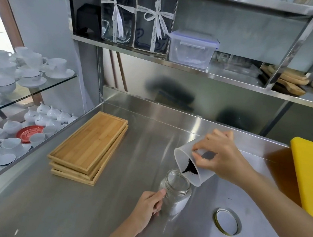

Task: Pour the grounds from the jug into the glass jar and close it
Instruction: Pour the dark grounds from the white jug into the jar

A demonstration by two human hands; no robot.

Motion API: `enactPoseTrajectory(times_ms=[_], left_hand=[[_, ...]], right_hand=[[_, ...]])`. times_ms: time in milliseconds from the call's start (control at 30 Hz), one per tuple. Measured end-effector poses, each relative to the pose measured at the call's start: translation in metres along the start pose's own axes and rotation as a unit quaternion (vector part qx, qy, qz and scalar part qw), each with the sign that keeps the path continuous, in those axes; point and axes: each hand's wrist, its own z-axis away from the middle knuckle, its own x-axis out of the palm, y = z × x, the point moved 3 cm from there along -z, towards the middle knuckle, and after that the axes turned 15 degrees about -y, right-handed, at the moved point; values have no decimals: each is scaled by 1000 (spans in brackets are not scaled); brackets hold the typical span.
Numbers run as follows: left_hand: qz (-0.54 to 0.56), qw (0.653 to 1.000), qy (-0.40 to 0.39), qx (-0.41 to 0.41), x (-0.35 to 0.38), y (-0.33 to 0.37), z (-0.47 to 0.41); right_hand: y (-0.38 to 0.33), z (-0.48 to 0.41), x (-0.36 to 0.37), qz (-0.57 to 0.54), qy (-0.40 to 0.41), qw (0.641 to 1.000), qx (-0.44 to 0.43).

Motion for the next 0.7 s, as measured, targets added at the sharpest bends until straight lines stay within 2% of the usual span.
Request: enactPoseTrajectory(times_ms=[700], left_hand=[[9, 1000, -6, 5, 0, 0, -1]], right_hand=[[-1, -2, 12, 41, -1, 997, -58]])
